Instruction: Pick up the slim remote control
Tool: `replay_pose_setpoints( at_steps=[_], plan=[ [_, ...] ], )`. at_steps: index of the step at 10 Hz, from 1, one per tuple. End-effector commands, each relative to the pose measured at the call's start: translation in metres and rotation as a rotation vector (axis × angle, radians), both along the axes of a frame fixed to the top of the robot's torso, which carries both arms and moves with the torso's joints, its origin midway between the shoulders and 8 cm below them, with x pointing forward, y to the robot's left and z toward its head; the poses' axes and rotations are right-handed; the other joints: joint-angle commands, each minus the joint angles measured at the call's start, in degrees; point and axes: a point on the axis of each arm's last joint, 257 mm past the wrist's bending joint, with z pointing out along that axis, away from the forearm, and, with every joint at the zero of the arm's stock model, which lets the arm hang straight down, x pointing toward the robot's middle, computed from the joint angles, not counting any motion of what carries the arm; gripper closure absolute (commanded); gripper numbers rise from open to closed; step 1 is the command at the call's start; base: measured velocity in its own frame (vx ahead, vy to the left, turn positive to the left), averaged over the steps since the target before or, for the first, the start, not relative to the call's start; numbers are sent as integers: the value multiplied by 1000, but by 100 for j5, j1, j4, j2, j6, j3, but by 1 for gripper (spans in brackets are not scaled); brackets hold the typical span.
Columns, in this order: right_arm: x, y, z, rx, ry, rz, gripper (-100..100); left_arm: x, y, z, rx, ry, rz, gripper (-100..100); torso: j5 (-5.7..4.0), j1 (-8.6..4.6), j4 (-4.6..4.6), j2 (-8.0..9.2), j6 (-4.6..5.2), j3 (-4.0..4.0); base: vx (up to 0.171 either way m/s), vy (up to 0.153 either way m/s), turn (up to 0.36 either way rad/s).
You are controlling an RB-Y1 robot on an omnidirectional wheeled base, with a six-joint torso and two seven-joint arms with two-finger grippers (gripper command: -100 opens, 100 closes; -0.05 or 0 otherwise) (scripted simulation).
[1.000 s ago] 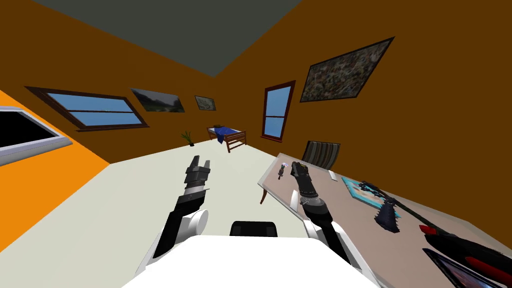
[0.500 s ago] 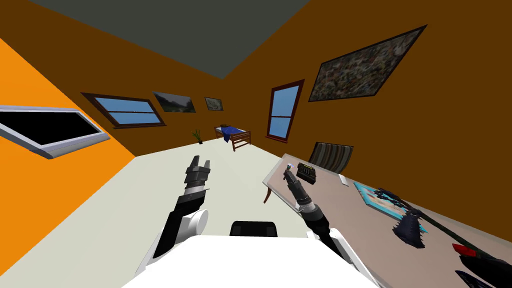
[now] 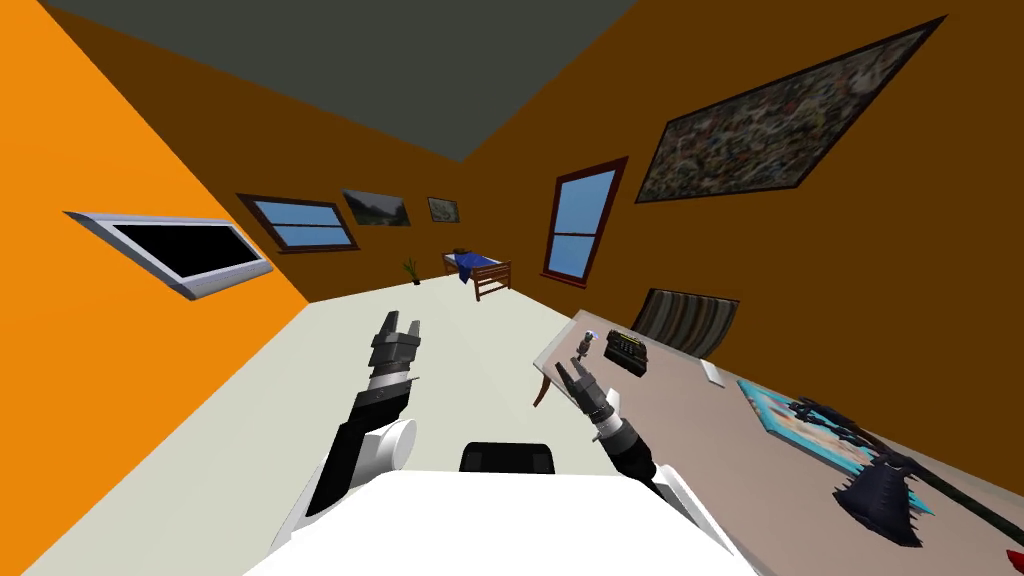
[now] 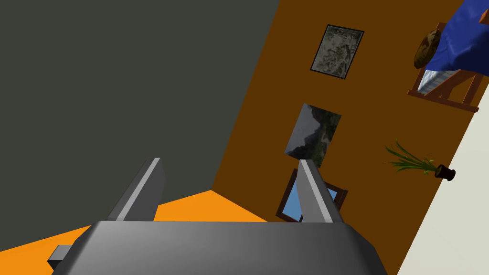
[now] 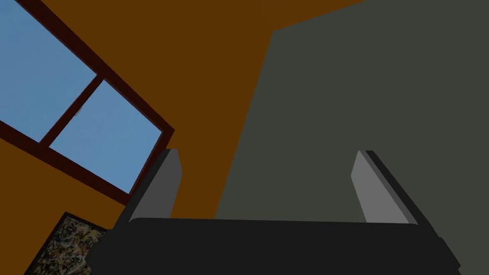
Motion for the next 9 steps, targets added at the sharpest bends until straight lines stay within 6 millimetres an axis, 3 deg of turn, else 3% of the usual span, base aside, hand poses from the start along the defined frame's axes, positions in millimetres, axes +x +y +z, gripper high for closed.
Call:
replay_pose_setpoints(
  at_steps=[1,4,5,6,7,8,9],
  plan=[
    [-7,-1,-20,-60,24,3,-100,0,0,0,0,0,0,0,0,0,0,0,0,0,-21,20,87],
    [-23,0,-75,-242,97,30,-100,0,0,0,0,0,0,0,-1,-6,0,0,4,0,-26,18,181],
    [-25,-1,-83,-255,111,30,-100,0,0,0,0,0,0,0,-1,-5,0,-1,0,0,-18,8,94],
    [-35,-2,-108,-346,139,51,-100,0,0,0,0,0,0,0,-1,-9,0,-2,5,-1,-23,13,223],
    [-37,-4,-116,-354,156,51,-100,0,0,0,0,0,0,0,-1,-9,0,-1,1,-1,-18,4,93],
    [-51,-8,-144,-443,195,73,-100,0,0,0,0,0,0,0,-2,-11,0,-3,5,-2,-17,5,201],
    [-52,-8,-148,-454,199,77,-100,0,0,0,0,0,0,0,-2,-11,-1,-3,2,-1,-14,0,136]
  ],
)
